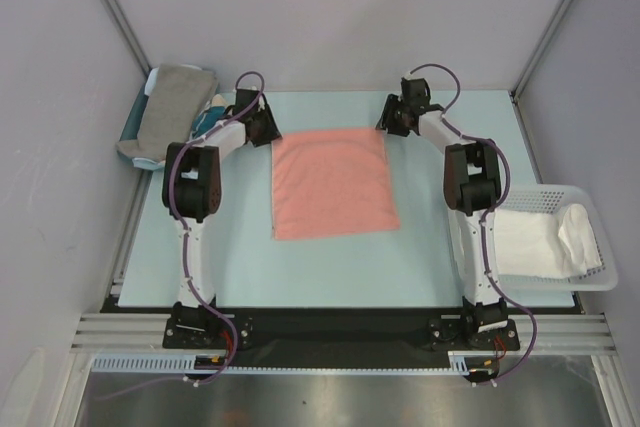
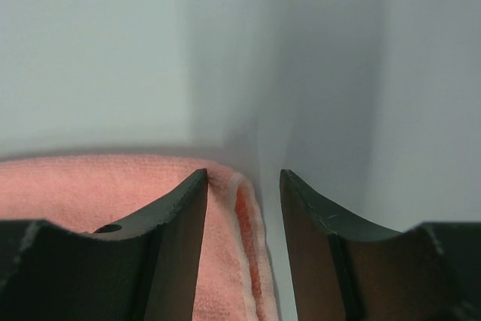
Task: Fold and stack the towels
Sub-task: Fold the towel
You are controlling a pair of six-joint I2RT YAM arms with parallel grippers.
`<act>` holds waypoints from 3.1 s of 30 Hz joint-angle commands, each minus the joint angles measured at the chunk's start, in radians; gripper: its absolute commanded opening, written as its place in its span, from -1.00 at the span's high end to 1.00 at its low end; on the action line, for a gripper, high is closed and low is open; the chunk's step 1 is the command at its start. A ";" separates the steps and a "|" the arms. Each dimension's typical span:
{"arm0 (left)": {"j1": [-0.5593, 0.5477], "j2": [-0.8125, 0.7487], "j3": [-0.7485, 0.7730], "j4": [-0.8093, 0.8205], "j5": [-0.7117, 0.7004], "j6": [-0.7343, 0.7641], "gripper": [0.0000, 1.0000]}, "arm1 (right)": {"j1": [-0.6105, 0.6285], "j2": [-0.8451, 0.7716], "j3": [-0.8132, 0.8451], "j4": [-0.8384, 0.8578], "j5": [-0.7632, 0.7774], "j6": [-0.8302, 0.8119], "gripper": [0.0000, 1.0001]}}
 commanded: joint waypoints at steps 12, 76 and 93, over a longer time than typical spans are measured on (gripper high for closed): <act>0.002 0.050 0.071 -0.036 0.012 -0.025 0.29 | 0.024 0.059 0.131 -0.049 0.061 -0.056 0.18; 0.019 -0.596 -0.920 0.803 0.218 -0.103 0.99 | 0.041 -0.693 -0.879 0.422 -0.007 0.039 1.00; -0.013 -0.766 -1.033 0.685 0.215 -0.088 0.99 | 0.075 -0.862 -1.015 0.361 0.085 0.042 1.00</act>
